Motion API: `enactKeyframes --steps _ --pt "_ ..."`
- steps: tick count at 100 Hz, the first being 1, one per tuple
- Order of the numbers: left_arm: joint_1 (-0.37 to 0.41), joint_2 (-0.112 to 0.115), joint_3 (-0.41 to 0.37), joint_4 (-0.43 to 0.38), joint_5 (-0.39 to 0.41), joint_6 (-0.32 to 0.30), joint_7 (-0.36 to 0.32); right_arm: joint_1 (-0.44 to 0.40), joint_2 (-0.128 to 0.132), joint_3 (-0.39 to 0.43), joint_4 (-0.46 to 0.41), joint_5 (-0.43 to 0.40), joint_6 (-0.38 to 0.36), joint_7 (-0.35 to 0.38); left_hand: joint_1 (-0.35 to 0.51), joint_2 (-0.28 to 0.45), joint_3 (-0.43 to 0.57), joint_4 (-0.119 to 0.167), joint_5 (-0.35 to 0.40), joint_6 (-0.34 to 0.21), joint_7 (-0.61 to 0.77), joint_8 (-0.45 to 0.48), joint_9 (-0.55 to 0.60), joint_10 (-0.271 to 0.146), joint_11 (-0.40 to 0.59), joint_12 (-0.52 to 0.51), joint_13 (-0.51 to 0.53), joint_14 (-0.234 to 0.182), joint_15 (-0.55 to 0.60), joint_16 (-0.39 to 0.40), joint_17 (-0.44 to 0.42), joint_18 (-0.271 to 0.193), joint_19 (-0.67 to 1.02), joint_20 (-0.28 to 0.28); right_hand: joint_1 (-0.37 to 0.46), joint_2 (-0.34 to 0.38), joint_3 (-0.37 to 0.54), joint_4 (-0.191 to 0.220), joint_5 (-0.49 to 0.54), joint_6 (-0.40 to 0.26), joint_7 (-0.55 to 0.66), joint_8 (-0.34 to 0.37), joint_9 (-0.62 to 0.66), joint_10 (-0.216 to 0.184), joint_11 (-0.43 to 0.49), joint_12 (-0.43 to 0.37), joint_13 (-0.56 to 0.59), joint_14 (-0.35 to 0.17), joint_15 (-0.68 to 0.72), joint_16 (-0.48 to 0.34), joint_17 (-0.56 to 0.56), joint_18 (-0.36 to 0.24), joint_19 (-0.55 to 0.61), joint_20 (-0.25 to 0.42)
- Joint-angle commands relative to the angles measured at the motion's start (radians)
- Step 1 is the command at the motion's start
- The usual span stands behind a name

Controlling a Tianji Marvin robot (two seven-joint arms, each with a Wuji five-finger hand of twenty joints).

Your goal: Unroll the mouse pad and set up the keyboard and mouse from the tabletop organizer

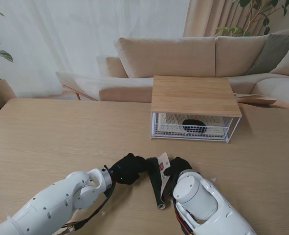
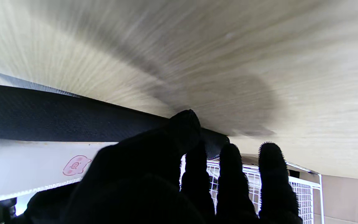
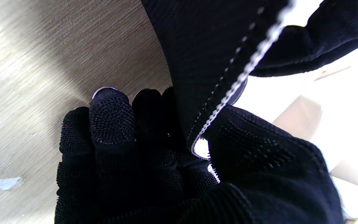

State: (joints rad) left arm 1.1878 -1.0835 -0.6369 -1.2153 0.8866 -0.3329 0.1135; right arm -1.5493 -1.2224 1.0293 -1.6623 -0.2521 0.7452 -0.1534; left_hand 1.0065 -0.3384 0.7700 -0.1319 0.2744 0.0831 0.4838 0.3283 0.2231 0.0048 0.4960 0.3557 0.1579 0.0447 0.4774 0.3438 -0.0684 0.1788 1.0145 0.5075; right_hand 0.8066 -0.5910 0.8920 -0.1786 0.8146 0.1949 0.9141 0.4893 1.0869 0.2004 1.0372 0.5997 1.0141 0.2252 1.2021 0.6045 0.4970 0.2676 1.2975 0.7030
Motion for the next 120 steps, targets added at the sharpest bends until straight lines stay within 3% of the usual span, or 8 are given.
enactKeyframes --steps 1,23,62,91,104,120 --pt "0.023 0.024 -0.005 0.004 0.009 -0.002 -0.020 -0.006 -0.008 0.000 -0.006 0.001 0.010 0.016 0.030 0.026 0.023 0.030 0.052 -0.001 0.093 0.035 0.009 0.003 0.026 0.019 -0.033 -0.029 0.013 0.001 -0.007 -0.022 0.010 -0.003 0.058 0.046 0.051 -0.022 0.000 -0.029 0.062 0.043 0.000 0.047 0.043 0.014 0.007 0.044 0.024 0.016 -0.008 -0.018 0.061 0.037" --pt "0.063 0.036 -0.073 -0.011 0.047 -0.022 -0.013 -0.002 -0.004 -0.006 -0.010 -0.003 0.021 0.030 0.030 0.025 0.023 0.030 0.050 -0.002 0.095 0.036 0.009 0.003 0.028 0.020 -0.032 -0.031 0.014 0.001 -0.006 -0.028 0.013 -0.002 0.058 0.045 0.051 -0.020 0.000 -0.028 0.061 0.050 -0.001 0.047 0.044 0.015 0.011 0.047 0.025 0.017 -0.008 -0.019 0.060 0.040" --pt "0.100 0.047 -0.123 -0.029 0.081 -0.045 -0.013 -0.004 -0.003 -0.002 -0.022 0.014 0.042 0.044 0.019 0.019 0.028 0.030 0.050 -0.002 0.096 0.036 0.009 0.002 0.030 0.021 -0.032 -0.033 0.018 0.002 -0.004 -0.038 0.016 0.000 0.061 0.057 0.043 -0.023 -0.009 -0.032 0.056 0.059 -0.012 0.048 0.048 0.021 0.003 0.043 0.025 0.019 -0.011 -0.020 0.056 0.044" --pt "0.150 0.045 -0.229 -0.130 0.112 -0.025 -0.023 -0.019 -0.006 0.010 -0.052 0.017 0.036 0.030 -0.035 0.007 0.041 0.028 0.047 -0.004 0.089 0.033 0.008 0.005 0.025 0.018 -0.033 -0.031 0.021 0.004 -0.001 -0.029 0.015 0.000 0.058 0.054 0.046 -0.021 -0.005 -0.035 0.056 0.063 -0.005 0.044 0.045 0.020 0.013 0.040 0.023 0.017 -0.001 -0.016 0.056 0.047" --pt "0.173 0.043 -0.269 -0.168 0.108 -0.024 -0.039 -0.023 -0.023 0.011 -0.047 0.013 0.053 -0.014 -0.053 0.001 0.051 0.026 0.049 -0.007 0.088 0.032 0.009 0.004 0.025 0.018 -0.031 -0.031 0.025 0.005 0.002 -0.011 0.010 -0.002 0.059 0.052 0.046 -0.021 -0.006 -0.037 0.055 0.064 -0.006 0.044 0.044 0.020 0.014 0.041 0.021 0.016 -0.001 -0.016 0.055 0.048" --pt "0.167 0.040 -0.258 -0.159 0.099 -0.015 -0.034 -0.029 -0.047 0.017 -0.039 0.007 0.076 -0.076 -0.061 0.001 0.056 0.025 0.048 -0.007 0.086 0.031 0.010 0.004 0.023 0.017 -0.033 -0.028 0.030 0.008 0.004 -0.008 0.009 -0.003 0.059 0.049 0.053 -0.024 -0.002 -0.030 0.056 0.064 0.001 0.049 0.042 0.020 0.022 0.048 0.019 0.015 0.009 -0.011 0.054 0.048"
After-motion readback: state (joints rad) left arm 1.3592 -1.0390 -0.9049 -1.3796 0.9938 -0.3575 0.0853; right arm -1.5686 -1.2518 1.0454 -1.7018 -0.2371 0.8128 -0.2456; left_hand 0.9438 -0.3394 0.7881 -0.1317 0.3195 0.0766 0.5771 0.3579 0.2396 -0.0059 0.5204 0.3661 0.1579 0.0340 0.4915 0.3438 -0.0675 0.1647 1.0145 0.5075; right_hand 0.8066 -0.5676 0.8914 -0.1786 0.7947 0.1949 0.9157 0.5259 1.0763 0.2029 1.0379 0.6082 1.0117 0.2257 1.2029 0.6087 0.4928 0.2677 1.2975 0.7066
